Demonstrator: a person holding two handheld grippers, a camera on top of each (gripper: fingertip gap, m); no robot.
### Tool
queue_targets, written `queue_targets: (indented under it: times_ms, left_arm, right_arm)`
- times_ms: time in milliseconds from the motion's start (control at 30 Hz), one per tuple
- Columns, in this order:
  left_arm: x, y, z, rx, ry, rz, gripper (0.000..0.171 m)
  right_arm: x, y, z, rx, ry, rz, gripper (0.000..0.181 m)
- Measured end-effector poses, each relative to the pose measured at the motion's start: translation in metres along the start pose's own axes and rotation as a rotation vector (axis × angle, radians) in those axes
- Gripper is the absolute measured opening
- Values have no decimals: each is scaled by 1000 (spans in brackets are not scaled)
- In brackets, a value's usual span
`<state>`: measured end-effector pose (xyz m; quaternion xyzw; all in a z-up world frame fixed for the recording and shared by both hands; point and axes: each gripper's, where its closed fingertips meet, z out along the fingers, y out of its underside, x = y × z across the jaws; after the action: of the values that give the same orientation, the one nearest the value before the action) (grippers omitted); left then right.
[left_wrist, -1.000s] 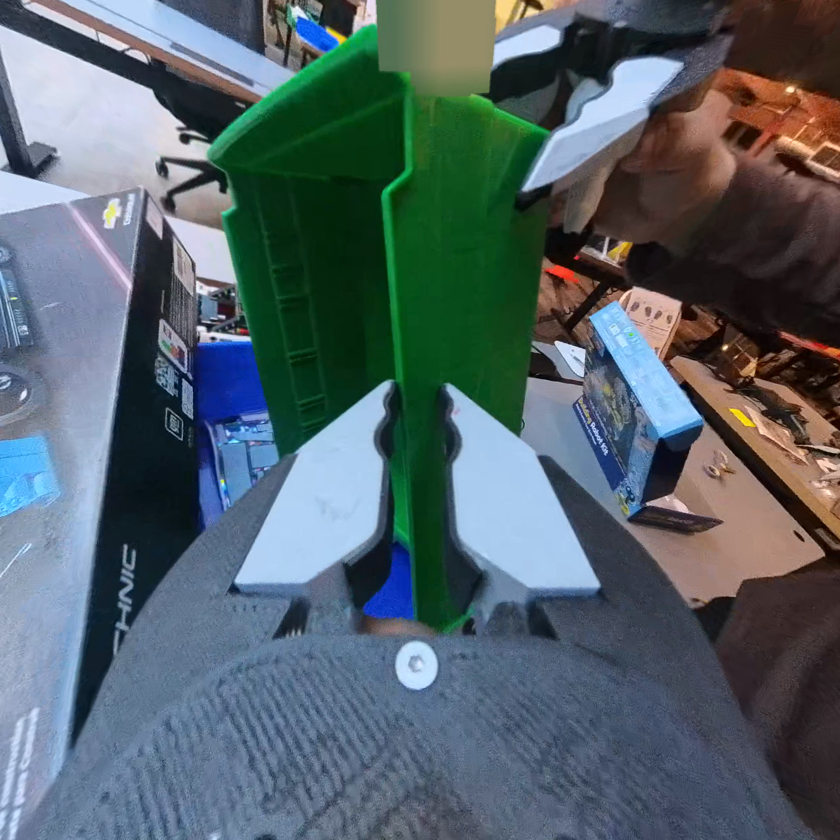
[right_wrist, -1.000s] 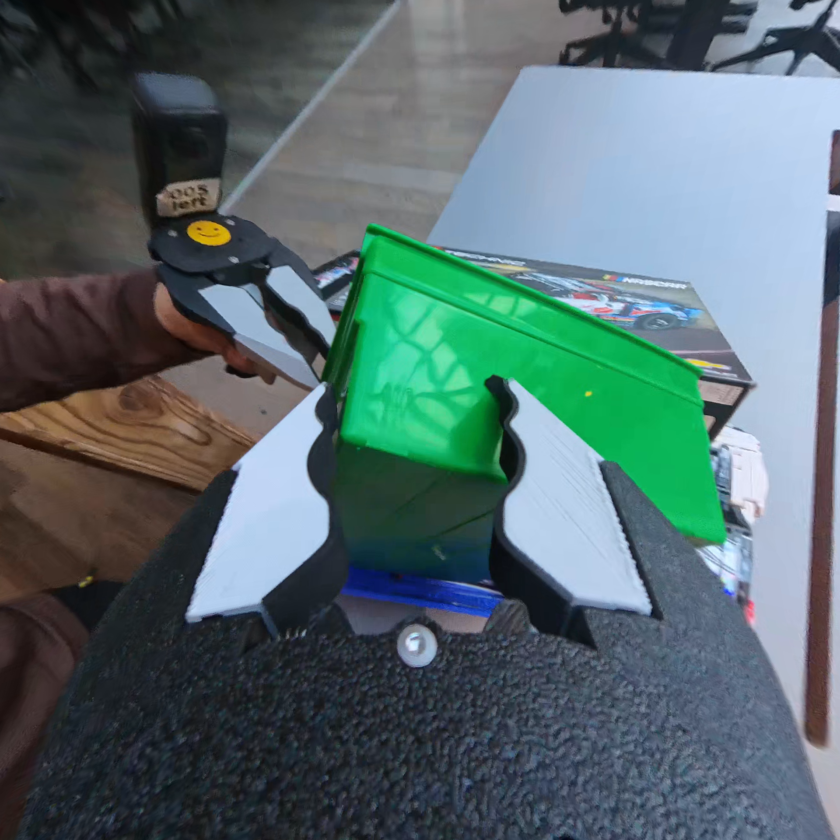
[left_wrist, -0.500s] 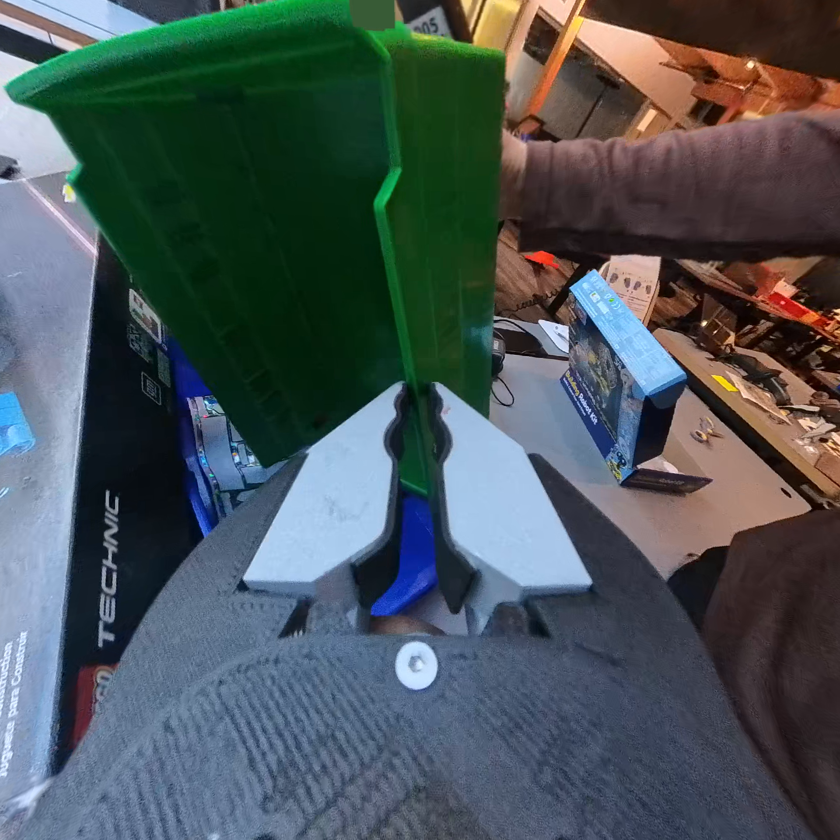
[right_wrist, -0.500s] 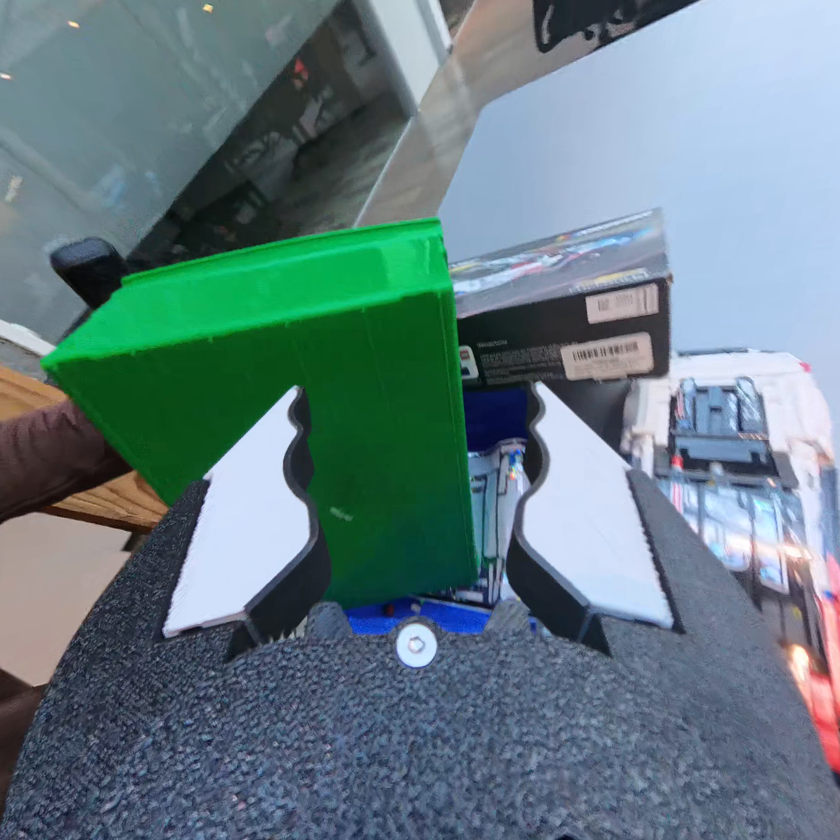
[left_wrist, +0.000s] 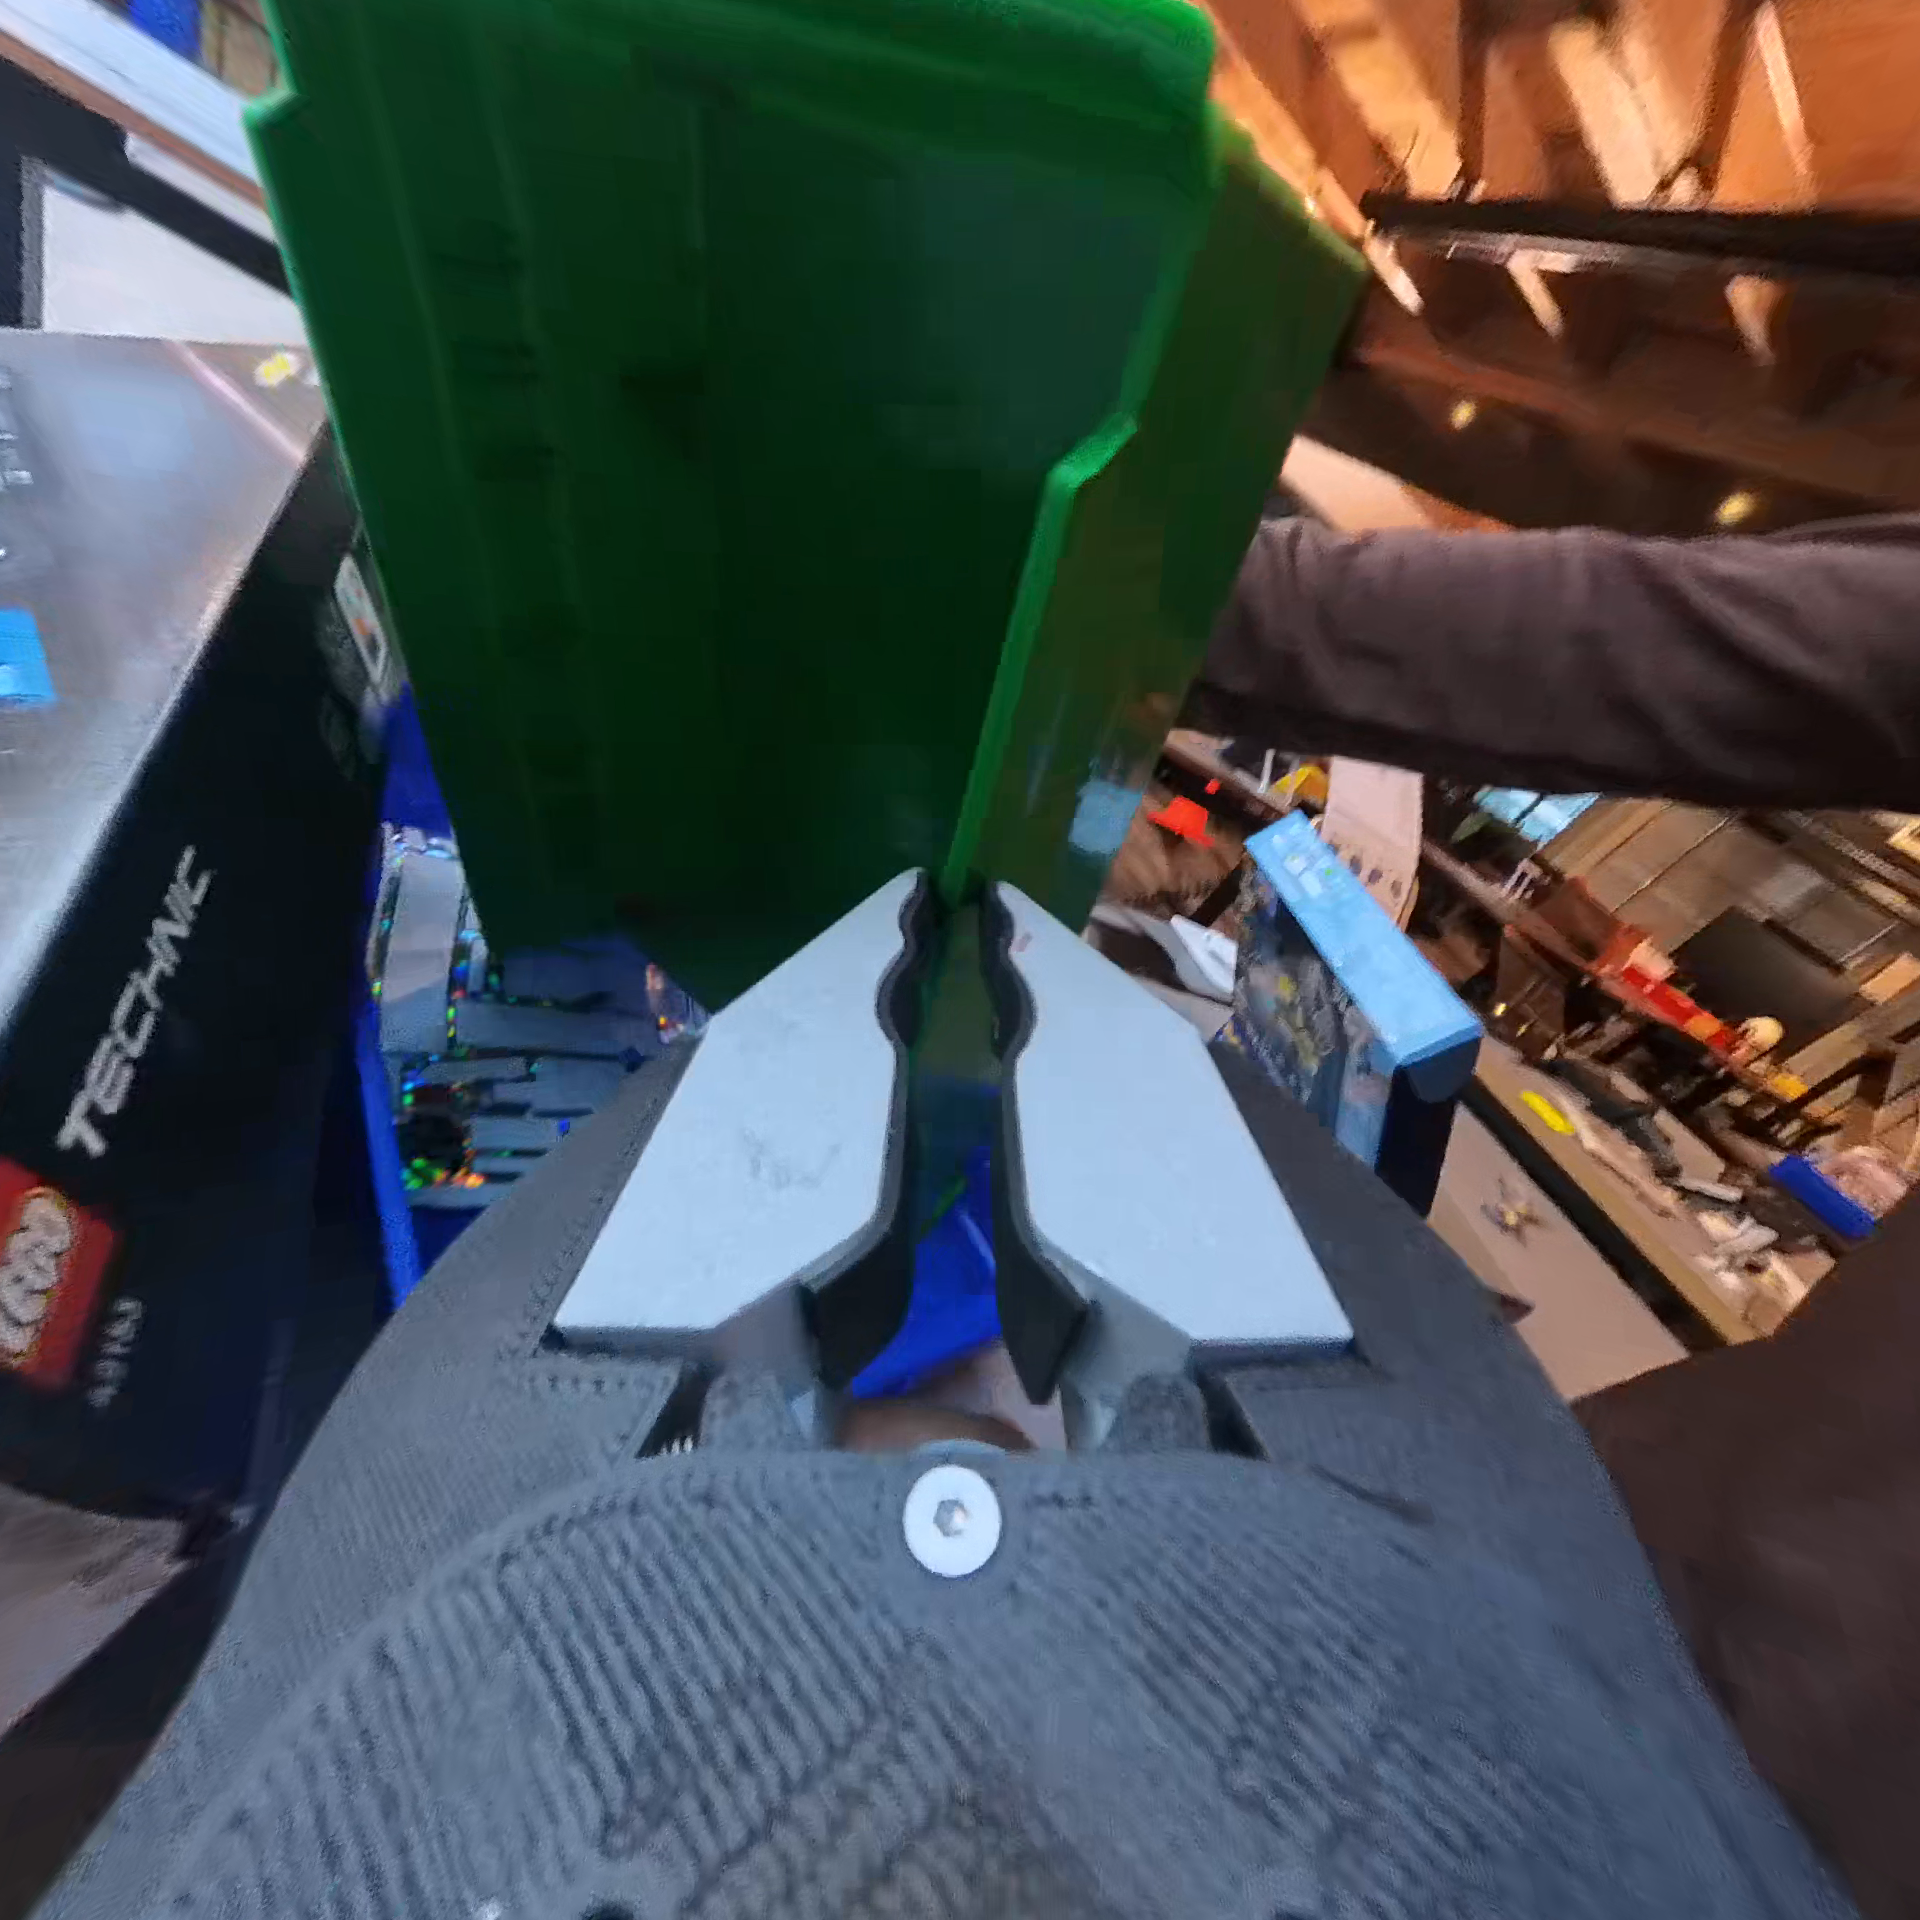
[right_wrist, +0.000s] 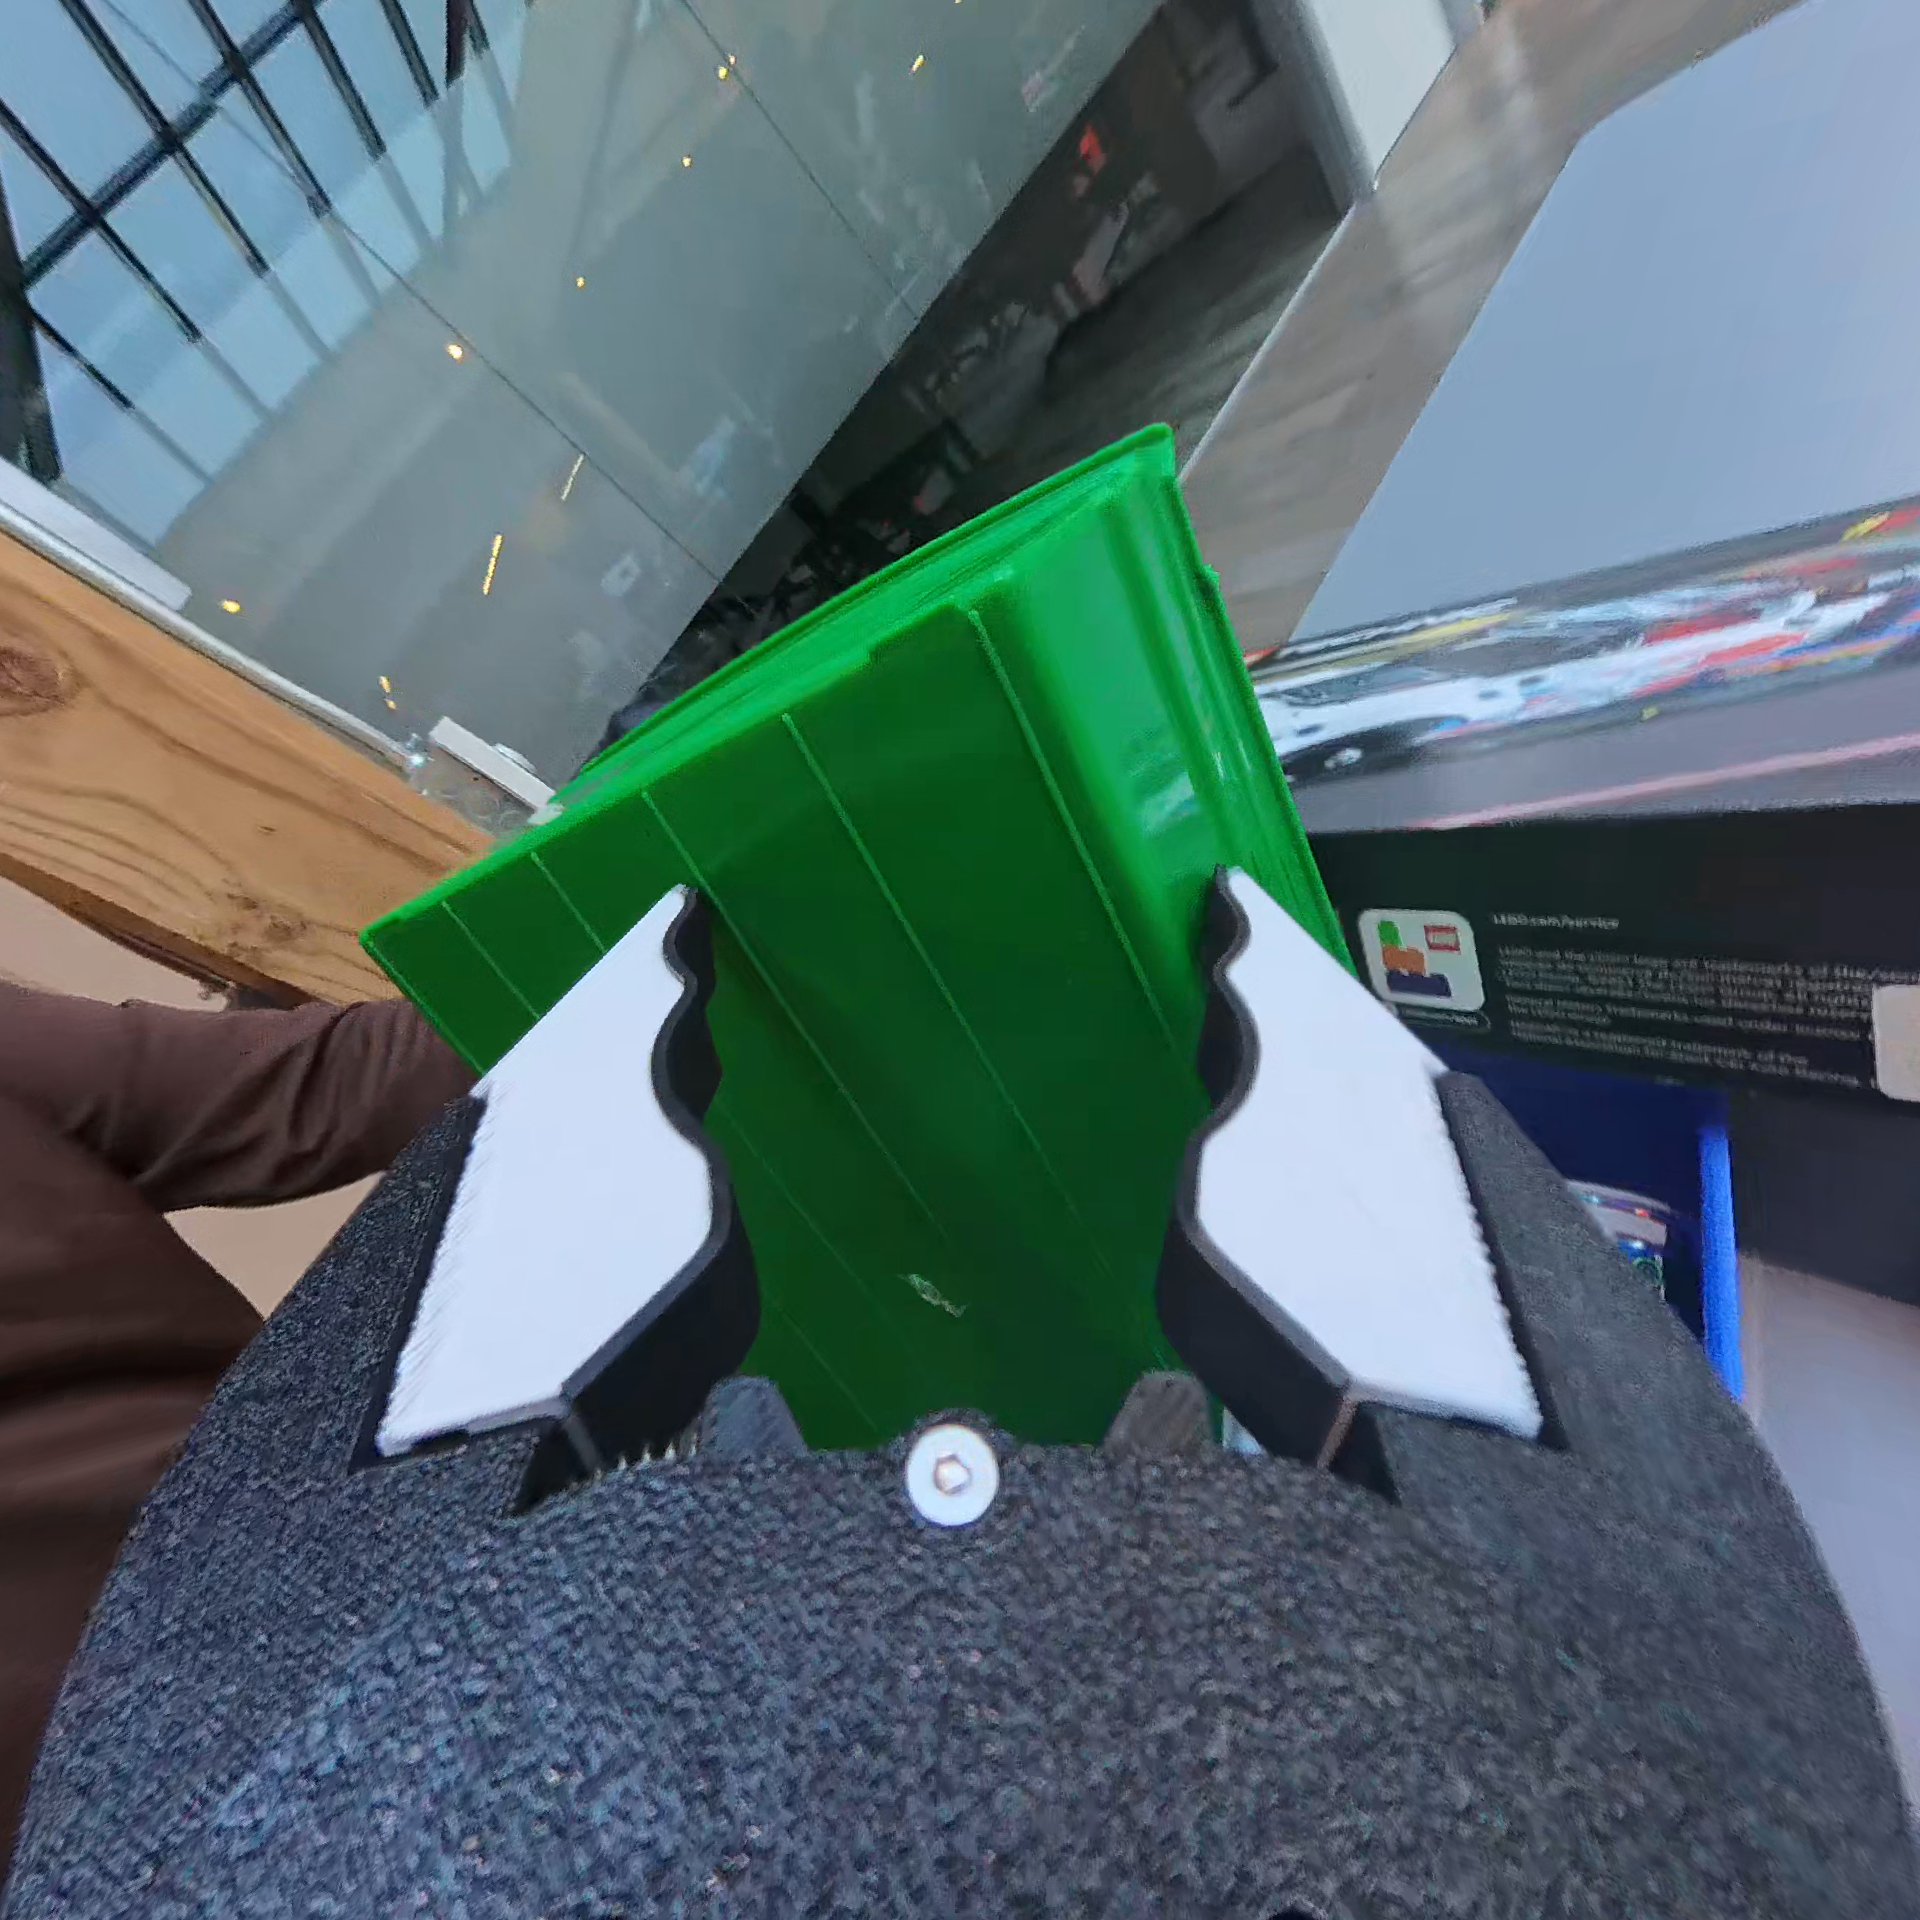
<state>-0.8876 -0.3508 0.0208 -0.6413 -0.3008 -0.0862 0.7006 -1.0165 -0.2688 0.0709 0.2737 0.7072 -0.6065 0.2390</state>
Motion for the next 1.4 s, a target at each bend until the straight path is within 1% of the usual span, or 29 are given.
queue_targets:
  times_ms: [67,133,267,367,500,700,800,900,1000,1067,1133,1233,1300,1400]
  left_arm:
    - [7,-6,2,51,22,-26,5]
    - [15,-7,5,85,53,-50,5]
    - [20,1,7,159,75,-122,5]
    - [24,7,6,172,77,-133,5]
    - [31,3,-2,224,84,-141,5]
    - [33,4,-8,246,73,-153,6]
    - [36,4,-11,254,71,-144,6]
    - [50,-4,-15,263,80,-101,5]
    - [75,-18,-11,209,93,13,5]
    - [100,-25,-2,139,119,111,5]
    - [131,-27,10,50,156,222,4]
    - [182,-20,28,-98,195,371,3]
    - [222,-15,41,-140,245,415,2]
    - [271,6,63,-220,241,533,3]
  right_arm:
    - [-13,-10,-3,-4,22,-23,94]
    - [-22,-15,-6,-39,46,-33,94]
    - [-31,-17,-1,-130,121,-43,94]
    - [-34,-15,7,-153,147,-38,95]
    - [-46,-19,15,-178,158,-54,95]
    - [-56,-22,26,-232,189,-90,94]
    - [-62,-22,27,-226,191,-93,95]
    - [-76,-23,19,-187,173,-98,95]
    - [-105,-24,-5,-104,137,-133,95]
    - [-127,-20,-34,-39,106,-147,95]
    - [-151,-7,-68,31,69,-163,97]
    - [-188,26,-120,147,21,-195,97]
    - [-212,50,-151,251,-18,-178,97]
    - [-237,89,-194,426,-64,-155,97]
